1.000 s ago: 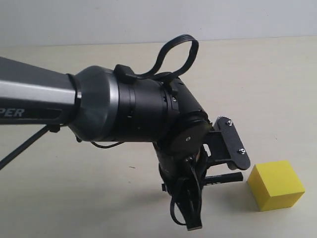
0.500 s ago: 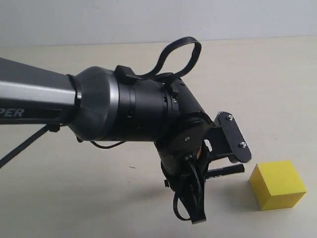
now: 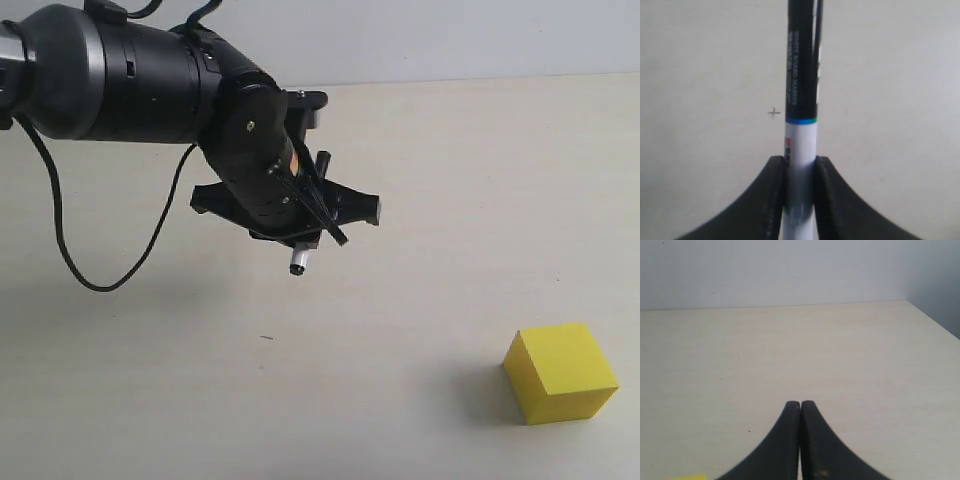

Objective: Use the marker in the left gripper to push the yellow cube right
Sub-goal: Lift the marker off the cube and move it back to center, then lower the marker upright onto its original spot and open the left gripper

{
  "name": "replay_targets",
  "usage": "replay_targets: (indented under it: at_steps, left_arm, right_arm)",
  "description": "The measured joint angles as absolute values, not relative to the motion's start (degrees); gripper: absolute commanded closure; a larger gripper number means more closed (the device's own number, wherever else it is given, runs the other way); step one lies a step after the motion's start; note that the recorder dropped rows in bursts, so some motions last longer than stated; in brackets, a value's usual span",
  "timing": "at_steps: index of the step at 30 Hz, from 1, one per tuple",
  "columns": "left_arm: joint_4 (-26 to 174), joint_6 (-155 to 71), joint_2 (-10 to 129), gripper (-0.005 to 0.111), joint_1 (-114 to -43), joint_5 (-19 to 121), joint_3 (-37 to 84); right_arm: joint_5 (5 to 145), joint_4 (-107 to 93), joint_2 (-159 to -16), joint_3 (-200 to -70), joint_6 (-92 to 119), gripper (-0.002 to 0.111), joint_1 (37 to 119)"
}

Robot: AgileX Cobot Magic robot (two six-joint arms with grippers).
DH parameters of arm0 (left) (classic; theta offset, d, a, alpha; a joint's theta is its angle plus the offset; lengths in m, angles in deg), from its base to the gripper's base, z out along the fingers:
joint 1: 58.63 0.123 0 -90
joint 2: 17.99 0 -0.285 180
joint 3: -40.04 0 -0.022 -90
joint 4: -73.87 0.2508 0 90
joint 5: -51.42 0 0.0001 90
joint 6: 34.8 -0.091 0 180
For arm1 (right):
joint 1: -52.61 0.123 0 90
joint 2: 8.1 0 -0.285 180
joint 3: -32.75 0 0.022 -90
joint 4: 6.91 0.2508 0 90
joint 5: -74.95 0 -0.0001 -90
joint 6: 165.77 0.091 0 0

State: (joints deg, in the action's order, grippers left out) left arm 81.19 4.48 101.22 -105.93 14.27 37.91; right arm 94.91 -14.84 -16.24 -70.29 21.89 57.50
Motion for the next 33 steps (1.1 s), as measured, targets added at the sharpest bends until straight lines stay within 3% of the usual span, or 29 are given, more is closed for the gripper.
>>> replay_targets:
  at_steps: [4,10,33]
  left_arm:
    - [81.07,8.60,101.33,0.102,-105.52,14.16,37.91]
    - [80.83,10.12,103.74,0.083,-105.52,14.16,37.91]
    - [83.80,14.48,104.65,0.087,-105.10,14.41,37.91]
  right_arm:
    - [94.91,-14.84,-16.24,-70.29,21.89,0.108,57.50]
    - [94.91,-14.84,-16.24,-70.29,21.89,0.108,57.50]
    - [94.91,-14.84,-16.24,-70.29,21.89,0.108,57.50]
